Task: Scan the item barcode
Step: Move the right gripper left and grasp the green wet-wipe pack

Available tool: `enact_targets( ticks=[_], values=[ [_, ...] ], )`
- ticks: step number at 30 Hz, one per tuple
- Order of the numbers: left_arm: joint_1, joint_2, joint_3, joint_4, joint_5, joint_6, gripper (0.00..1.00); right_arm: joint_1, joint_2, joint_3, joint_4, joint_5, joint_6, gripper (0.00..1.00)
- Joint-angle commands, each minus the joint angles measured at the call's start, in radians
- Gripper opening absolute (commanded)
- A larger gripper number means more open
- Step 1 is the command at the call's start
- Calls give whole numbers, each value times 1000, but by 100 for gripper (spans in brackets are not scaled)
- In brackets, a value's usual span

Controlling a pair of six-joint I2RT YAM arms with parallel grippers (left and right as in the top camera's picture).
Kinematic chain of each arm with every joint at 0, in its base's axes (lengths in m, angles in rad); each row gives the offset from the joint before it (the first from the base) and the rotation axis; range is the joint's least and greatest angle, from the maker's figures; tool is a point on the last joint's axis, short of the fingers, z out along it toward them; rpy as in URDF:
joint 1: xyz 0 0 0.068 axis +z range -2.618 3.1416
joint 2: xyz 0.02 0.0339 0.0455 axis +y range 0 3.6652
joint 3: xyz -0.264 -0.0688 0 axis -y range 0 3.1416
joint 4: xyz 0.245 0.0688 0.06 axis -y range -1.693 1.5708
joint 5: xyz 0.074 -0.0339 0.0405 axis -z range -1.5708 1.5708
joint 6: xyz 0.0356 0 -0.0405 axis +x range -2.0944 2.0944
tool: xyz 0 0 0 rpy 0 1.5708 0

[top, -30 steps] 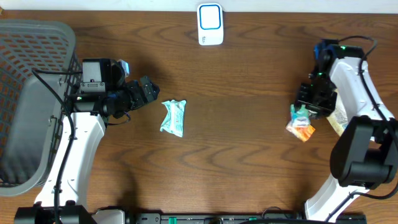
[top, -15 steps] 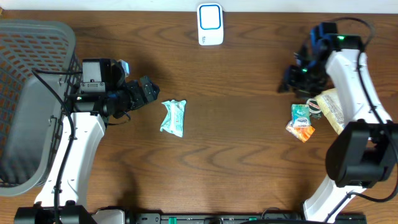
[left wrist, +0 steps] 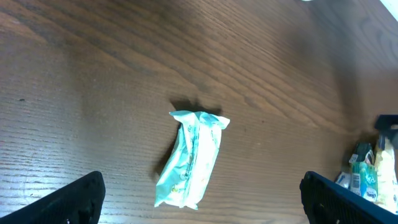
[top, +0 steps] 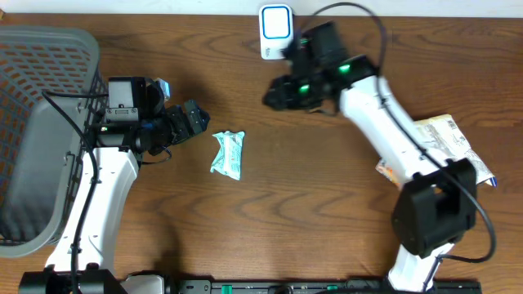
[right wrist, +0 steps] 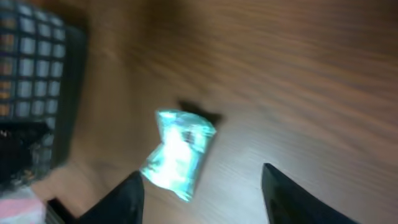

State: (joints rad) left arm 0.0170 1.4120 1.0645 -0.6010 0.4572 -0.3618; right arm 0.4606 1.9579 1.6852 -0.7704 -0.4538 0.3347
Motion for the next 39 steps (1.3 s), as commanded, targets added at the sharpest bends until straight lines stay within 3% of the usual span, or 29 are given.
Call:
enact_targets(
  ticks=[1, 14, 20, 25, 39],
  values=[
    [4, 1, -3, -1, -6, 13, 99, 71, 78, -12, 26, 7, 93, 55],
    [4, 1, -3, -1, -6, 14, 99, 174, 253, -12, 130, 6, 186, 49],
    [4, 1, -3, -1, -6, 14, 99, 208, 259, -12, 171, 8, 185, 33],
    [4, 1, -3, -1, -6, 14, 99, 220, 259, -12, 188, 19, 185, 26],
    [4, 1, -3, -1, -6, 13, 99, 268, 319, -23, 38, 101, 185, 28]
  ],
)
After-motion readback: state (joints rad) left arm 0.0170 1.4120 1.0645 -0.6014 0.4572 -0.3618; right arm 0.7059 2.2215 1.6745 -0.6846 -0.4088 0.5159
